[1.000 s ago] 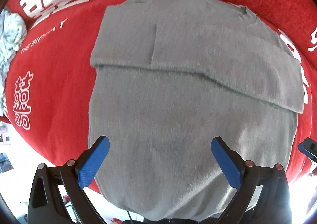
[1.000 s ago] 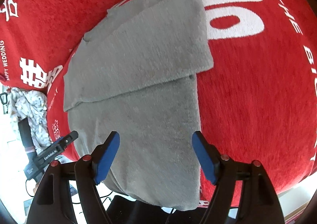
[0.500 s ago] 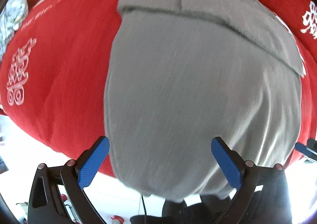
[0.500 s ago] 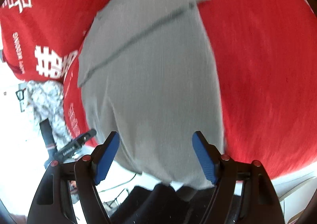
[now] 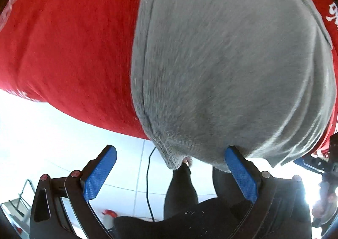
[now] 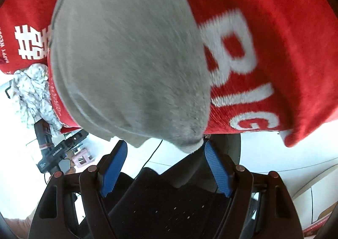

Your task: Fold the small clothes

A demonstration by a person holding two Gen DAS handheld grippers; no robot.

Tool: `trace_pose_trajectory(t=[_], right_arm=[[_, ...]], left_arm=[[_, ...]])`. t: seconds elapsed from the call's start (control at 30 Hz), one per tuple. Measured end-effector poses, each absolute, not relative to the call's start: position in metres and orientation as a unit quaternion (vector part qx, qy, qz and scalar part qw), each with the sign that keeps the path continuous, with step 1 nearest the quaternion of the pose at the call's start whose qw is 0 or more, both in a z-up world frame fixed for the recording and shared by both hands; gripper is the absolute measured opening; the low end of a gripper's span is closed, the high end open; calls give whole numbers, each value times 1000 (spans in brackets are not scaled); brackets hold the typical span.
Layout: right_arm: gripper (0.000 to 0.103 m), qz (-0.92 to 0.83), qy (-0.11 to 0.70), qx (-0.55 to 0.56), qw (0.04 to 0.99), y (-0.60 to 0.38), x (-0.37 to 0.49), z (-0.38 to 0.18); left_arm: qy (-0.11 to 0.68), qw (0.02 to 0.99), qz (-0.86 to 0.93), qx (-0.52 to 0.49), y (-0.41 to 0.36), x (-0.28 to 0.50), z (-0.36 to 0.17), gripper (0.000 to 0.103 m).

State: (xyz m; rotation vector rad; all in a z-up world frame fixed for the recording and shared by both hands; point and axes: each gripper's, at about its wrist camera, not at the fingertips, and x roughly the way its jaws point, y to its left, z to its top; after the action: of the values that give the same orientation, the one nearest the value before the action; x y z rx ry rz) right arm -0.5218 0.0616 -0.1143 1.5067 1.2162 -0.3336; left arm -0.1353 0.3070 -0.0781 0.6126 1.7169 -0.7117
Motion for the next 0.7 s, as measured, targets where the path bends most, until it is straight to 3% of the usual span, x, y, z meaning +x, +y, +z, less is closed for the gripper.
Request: trace_pose_trajectory(t=[0.13,0.2,0.27,0.3,0.33,0.37,0.7], right_arm=[[79,-134,501,643,563,66,-513,-124],[80,-135,496,649,561,66,-508,-124],[71,-134,484,656,563,68,-510,-120],[37,-137,478,661,562,69,-511,-117],[11,-142,469,671,557,69,-514,-115],[11,-144,456,682,553,68,-517,-112],[11,-66,333,707,621,36,-493,-19]], left_arm=[[738,551,-305,244,311,-139,-85,103],[730,552,-318,247,310,-144,-78,96],[739,534,-344,224,312,-162,-66,52],[744,527,-348,219,310,-163,-64,42],[744,524,-351,221,307,-164,-61,21],[741,521,-359,223,306,-167,-56,13],[718,531,-432,128,282,-130,40,13]])
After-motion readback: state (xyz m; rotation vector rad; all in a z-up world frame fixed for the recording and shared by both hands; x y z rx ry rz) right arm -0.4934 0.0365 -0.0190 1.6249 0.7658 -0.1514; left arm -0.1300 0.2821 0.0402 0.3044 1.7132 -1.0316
